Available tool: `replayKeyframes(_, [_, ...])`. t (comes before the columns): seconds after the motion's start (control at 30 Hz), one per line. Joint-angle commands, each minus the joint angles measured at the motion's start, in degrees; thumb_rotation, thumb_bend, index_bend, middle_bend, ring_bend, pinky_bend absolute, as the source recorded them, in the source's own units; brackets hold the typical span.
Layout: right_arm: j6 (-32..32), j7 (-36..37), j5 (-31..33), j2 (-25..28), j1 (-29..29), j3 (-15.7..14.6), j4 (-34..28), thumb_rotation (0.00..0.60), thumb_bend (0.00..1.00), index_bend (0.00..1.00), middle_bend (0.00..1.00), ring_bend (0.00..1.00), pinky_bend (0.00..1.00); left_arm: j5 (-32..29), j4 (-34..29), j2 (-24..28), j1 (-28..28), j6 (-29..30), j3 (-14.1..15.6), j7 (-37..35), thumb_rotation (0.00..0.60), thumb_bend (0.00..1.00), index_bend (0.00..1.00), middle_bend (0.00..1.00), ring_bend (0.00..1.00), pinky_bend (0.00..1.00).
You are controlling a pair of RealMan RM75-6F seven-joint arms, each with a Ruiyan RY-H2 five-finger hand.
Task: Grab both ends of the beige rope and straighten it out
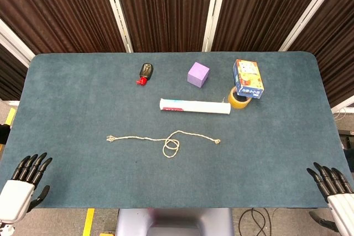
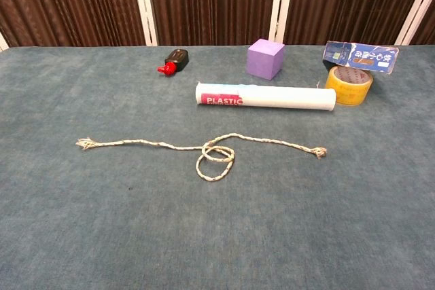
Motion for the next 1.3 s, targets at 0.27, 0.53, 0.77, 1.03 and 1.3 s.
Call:
replayKeyframes(0.27, [-3.4,-3.1,1.7,-1.9,2.0,1.4,-1.4,0.6,0.23,0.0,0.0,0.0,0.0,2.9,0.5,-2.0,-0.9,-1.3,1.7,-0.7,0.6,0.41,0.0,0.0,0.0,0.1])
replayKeyframes(0.53, [-6.5,-7.0,5.1,-3.1,5.0,4.8,-4.5,0.6,0.23,0.0,0.0,0.0,0.0,1.5,-4.2,-6.9,-7.9,-11.3,-2.1,5.3,0.6,0.41,0.0,0.0,0.0,0.1])
replayKeyframes(0.77, [-9.7,-10.1,7.6,-4.3,7.7,6.8,-5.9,0.6,0.23,0.0,0.0,0.0,0.0,-3.0,-5.0,-13.3,-13.8,-20.1,-6.8,14.3,0.6,0.41,0.15,0.0,0.0,0.18])
replayKeyframes(1.03, [-16.1,-16.2,12.2,-8.4,11.6,8.8,-5.9,0.6,0.23,0.0,0.0,0.0,0.0,-11.1,-3.7,-18.8,-18.5,-27.0,-12.0,18.3,0.6,0.41,0.29,0.0,0.0,0.17])
replayKeyframes(1.3, [-19.6,-20.7,16.3,-12.0,14.3,10.2,-5.1,0.6,0.23,0.0,0.0,0.0,0.0,-16.1,2.6,-23.9,-23.0,-31.6,-14.3,19.1,0.6,0.41,0.41,0.01,0.0,0.17])
